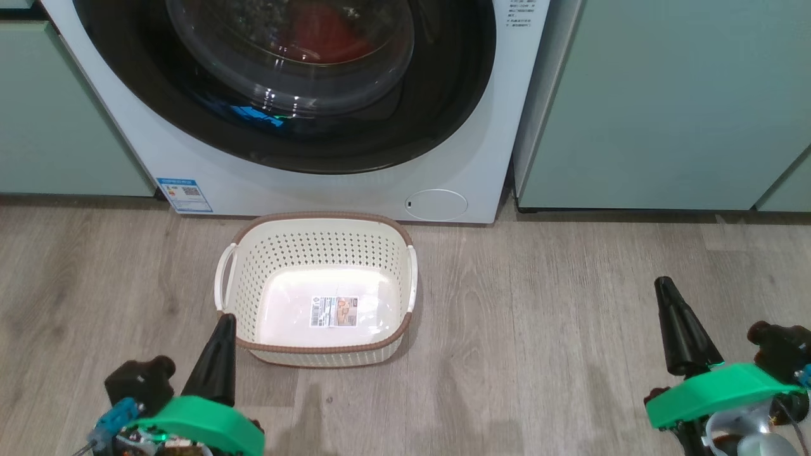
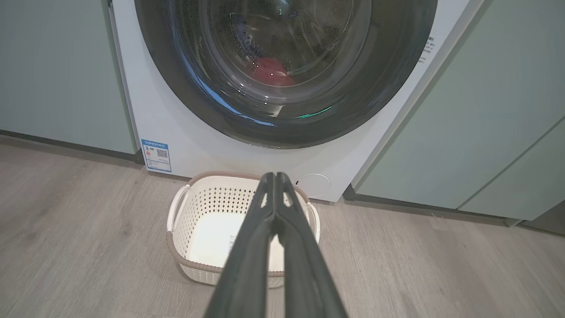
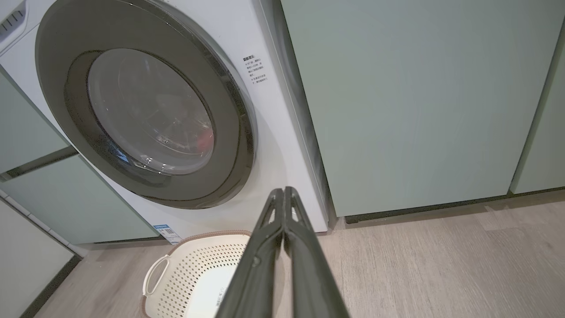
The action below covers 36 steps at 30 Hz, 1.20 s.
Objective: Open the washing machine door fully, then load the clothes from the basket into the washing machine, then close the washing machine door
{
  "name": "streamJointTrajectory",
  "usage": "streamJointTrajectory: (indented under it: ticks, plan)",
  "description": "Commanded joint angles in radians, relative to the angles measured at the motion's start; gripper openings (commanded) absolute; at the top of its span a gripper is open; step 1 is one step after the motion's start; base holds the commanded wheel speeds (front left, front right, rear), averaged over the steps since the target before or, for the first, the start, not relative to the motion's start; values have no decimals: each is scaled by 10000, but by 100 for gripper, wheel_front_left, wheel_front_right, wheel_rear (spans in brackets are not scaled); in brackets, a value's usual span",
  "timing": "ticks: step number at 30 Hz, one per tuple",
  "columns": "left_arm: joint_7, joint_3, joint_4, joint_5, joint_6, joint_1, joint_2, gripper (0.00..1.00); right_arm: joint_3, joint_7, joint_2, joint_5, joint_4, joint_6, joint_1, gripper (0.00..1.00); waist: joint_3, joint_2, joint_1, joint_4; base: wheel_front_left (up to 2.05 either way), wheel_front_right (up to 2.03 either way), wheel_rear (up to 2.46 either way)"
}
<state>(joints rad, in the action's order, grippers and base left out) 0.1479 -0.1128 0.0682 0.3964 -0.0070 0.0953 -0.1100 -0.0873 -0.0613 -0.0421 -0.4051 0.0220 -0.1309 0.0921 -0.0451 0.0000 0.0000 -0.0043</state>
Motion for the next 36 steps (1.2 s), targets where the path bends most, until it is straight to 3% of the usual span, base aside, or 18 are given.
streamJointTrajectory:
  ticks: [1,36]
  plan:
    - [-44,174,-254,255,-79,-455,-51,0,44,55,-128,-280,-258,0,-401,0,4,0,0,1,0,0,0]
    - [-741,692,385,4120,-448,-947,50,0,126,444,-243,-4141,517,1,-892,0,135,0,0,14,0,0,0]
